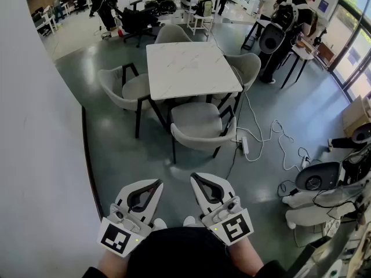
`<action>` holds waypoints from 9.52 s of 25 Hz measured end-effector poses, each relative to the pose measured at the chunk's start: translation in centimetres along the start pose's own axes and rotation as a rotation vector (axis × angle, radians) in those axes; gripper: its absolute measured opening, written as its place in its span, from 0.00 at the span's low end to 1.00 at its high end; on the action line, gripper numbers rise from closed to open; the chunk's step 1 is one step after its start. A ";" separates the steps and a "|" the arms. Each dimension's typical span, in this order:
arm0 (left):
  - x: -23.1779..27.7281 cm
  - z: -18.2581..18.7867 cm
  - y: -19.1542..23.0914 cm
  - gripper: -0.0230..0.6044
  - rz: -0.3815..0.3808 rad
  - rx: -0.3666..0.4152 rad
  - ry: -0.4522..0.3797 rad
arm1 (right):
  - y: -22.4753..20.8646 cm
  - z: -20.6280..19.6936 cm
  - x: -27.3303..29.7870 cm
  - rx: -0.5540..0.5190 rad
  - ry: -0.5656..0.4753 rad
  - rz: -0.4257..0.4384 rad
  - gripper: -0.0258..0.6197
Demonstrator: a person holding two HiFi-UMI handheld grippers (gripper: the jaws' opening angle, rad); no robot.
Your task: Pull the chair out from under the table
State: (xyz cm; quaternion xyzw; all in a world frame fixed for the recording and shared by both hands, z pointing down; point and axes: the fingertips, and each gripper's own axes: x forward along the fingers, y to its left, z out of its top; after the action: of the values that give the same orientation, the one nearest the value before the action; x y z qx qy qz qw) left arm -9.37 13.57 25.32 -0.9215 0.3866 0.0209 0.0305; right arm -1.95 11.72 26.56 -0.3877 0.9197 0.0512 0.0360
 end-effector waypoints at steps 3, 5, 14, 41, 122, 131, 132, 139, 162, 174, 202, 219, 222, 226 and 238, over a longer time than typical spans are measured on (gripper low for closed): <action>0.1 0.4 0.1 0.03 0.035 -0.040 -0.038 | -0.5 0.0 -0.8 0.006 0.006 -0.010 0.06; 0.3 0.2 0.0 0.03 0.051 -0.037 -0.039 | -0.9 -0.1 -1.3 0.013 0.004 -0.011 0.06; 2.8 -1.9 -2.3 0.03 0.048 -0.009 0.037 | -3.0 -0.9 -2.7 0.033 -0.025 0.012 0.06; 9.6 -6.9 -3.3 0.03 0.086 -0.012 0.136 | -9.8 -5.1 -3.1 0.100 0.004 0.047 0.06; 22.0 -19.3 21.8 0.03 0.237 -0.162 0.480 | -24.5 -51.1 14.3 0.119 1.157 0.395 0.65; 21.0 -19.7 21.6 0.03 0.310 -0.213 0.478 | -22.8 -55.3 12.7 0.138 1.381 0.503 0.65; 21.0 -19.7 21.6 0.03 0.314 -0.218 0.472 | -22.6 -55.6 12.4 0.140 1.414 0.515 0.65; 21.0 -19.5 21.4 0.03 0.314 -0.201 0.459 | -21.2 -57.7 9.7 0.191 1.656 0.586 0.65; 18.5 -18.9 22.2 0.03 0.294 -0.186 0.399 | -23.3 -61.5 8.1 -0.333 1.849 0.491 0.37; 14.9 -18.4 23.1 0.03 0.262 -0.229 0.368 | -23.8 -60.9 7.7 -0.442 1.812 0.391 0.21; 10.1 -22.3 24.2 0.03 0.061 -0.286 0.370 | -17.3 -60.0 2.2 -0.379 1.834 0.348 0.21; 5.4 -20.8 15.8 0.03 0.095 -0.288 0.382 | -12.4 -58.6 -6.3 -0.390 1.831 0.379 0.21; 4.8 -20.7 14.5 0.03 0.098 -0.286 0.382 | -11.6 -58.5 -7.8 -0.391 1.835 0.376 0.21; 4.1 -20.0 12.5 0.03 0.086 -0.276 0.390 | -10.6 -58.1 -9.8 -0.388 1.836 0.377 0.21; 3.4 -19.3 6.1 0.03 0.029 -0.256 0.406 | -8.1 -57.3 -15.9 -0.392 1.842 0.384 0.21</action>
State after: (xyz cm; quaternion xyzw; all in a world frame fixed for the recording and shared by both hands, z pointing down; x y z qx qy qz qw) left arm -11.09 5.50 44.07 -0.8974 0.3924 -0.1157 -0.1654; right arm 13.42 10.34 84.54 -0.1178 0.6098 -0.1155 -0.7752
